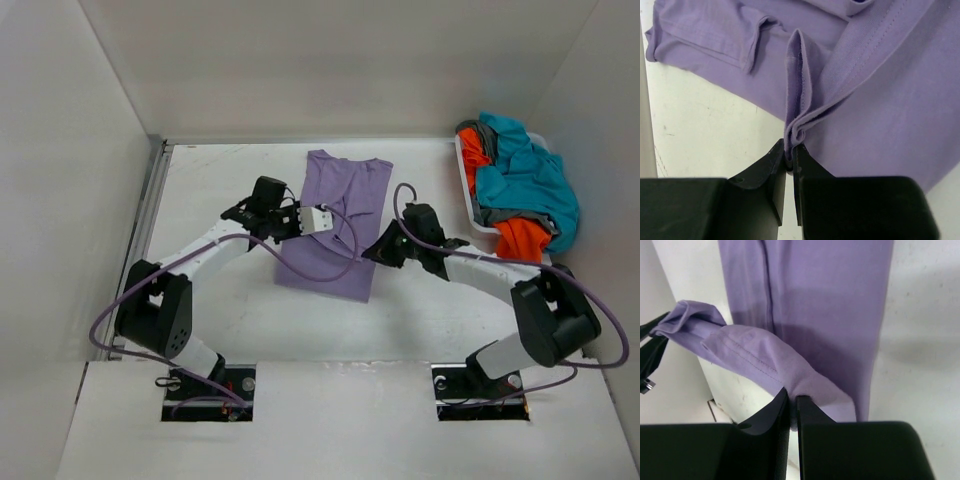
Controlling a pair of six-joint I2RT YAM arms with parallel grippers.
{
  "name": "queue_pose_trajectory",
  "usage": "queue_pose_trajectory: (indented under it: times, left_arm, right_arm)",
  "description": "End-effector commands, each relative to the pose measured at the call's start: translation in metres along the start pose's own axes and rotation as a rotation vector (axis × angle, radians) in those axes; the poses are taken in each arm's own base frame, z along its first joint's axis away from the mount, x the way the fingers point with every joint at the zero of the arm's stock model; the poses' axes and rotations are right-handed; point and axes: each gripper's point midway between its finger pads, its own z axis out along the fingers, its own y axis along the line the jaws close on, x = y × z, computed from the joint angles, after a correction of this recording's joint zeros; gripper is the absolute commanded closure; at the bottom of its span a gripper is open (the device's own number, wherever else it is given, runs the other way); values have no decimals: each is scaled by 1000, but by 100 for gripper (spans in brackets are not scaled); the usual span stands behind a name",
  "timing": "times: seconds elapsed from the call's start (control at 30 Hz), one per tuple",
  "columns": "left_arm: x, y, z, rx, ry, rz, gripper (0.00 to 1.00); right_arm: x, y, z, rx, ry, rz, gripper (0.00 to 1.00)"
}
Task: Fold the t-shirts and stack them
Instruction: Fold the folded rectangular tshirt in 1/3 of the way
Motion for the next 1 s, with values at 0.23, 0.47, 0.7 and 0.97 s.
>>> queue_pose_trajectory:
  times: [0.23,0.47,0.7,0.97]
  left_arm:
    - [0,54,27,-93,-50,-26,91]
    - [26,101,49,-246,-26,-62,76]
    - [17,184,-6,-495,-75,-115,35]
    - [17,28,-42,-113,-68,209,29]
  right_arm:
    - [-45,7,36,-56,-31,-60,67]
    - [-112,2,40,-84,-166,-9,53]
    - [-150,29,20,-145,-253,-26,50]
    - [-84,-5,-19,25,-228,-51,49]
